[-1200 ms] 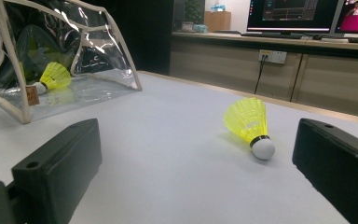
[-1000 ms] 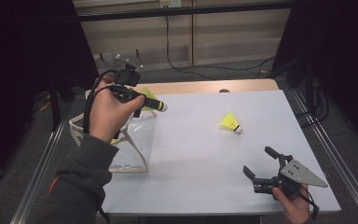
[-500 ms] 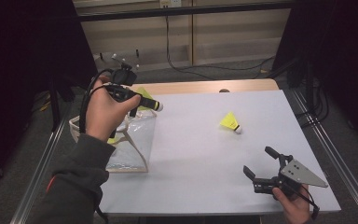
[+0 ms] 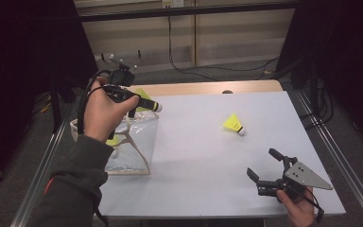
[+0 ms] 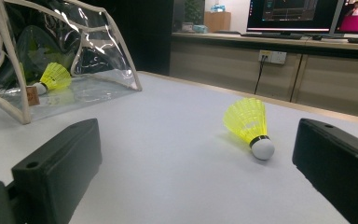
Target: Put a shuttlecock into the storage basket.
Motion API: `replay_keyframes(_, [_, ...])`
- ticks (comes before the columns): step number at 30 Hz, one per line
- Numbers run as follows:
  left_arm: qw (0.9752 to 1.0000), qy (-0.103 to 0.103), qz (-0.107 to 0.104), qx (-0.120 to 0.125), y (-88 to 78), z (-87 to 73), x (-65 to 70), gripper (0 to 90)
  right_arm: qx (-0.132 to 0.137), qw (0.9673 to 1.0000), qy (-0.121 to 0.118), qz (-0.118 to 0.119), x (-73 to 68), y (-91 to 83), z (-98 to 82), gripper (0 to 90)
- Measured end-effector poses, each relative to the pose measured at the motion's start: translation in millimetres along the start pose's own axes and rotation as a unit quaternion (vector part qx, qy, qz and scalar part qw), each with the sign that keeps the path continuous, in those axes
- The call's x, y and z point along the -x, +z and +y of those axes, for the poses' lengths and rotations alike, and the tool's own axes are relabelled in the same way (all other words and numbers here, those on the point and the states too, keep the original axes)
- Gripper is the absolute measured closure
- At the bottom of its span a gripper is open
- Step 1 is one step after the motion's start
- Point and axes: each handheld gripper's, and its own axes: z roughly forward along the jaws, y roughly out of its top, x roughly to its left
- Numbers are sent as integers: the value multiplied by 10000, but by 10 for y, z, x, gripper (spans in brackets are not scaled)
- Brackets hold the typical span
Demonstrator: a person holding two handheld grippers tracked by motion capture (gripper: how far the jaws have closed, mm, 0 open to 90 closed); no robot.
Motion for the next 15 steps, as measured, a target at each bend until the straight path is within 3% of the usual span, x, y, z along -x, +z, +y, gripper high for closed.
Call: replay_keyframes(15, [10000,-25,51,-1,-49,-5,-59,840,-14,10000,-5,4,1,4,-6,10])
